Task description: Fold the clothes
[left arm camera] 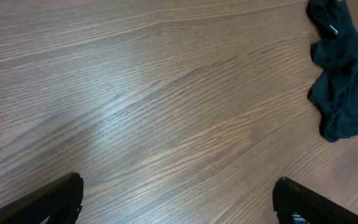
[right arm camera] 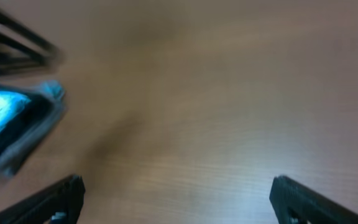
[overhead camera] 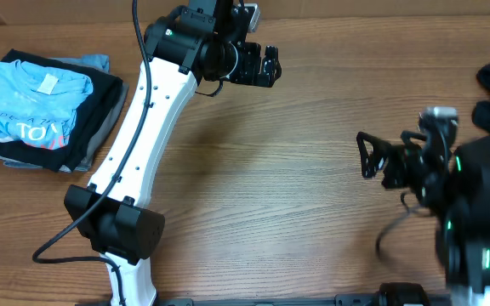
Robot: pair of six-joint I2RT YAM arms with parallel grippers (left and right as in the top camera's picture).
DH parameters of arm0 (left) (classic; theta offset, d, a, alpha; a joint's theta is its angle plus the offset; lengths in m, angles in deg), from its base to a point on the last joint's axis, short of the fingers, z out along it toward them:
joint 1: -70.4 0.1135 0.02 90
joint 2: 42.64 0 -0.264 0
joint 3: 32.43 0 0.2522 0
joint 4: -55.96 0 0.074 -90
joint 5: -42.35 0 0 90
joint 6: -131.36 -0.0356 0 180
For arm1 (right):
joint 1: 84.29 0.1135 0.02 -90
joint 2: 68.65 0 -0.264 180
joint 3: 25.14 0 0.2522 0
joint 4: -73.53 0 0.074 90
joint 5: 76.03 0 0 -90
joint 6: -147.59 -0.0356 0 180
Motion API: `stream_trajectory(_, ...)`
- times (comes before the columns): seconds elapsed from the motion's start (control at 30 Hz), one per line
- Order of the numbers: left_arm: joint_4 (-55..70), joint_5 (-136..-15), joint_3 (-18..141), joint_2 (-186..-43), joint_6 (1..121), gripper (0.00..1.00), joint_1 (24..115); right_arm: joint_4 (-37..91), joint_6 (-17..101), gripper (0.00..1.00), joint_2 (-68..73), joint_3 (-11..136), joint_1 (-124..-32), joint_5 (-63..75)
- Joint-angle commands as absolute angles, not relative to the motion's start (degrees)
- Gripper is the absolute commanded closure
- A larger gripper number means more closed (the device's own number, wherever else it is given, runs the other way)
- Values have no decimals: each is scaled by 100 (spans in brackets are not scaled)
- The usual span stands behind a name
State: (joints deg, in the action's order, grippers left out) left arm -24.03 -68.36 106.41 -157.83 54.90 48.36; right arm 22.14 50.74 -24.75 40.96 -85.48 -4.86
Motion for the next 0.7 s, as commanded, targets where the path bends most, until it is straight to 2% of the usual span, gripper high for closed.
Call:
stream_trajectory(0.0,-2395,-6799,10632,-15803,5422,0,4829,3453,5166,0,-4206,2852,-8067,67)
stream_trajectory(0.13,-2395,-6799,10632,-15803,5420,0,4829,4918,5163,0,-5823,1305,-7604,618)
stream_trajectory(0.27,-2395,-6799,10632,-15803,5420,0,4829,5624,5045,0,-6553,334,-7555,646)
stream_trajectory(0.4,-2395,-6797,10632,-15803,5420,0,4829,5978,4940,0,-6848,-367,-7555,644)
stream_trajectory(0.6,-2395,-6799,10632,-15803,5422,0,4829,5974,4654,0,-6848,-1040,-7555,662)
stream_trajectory(0.67,-2395,-6799,10632,-15803,5422,0,4829,5619,4532,0,-6848,-1091,-7555,640)
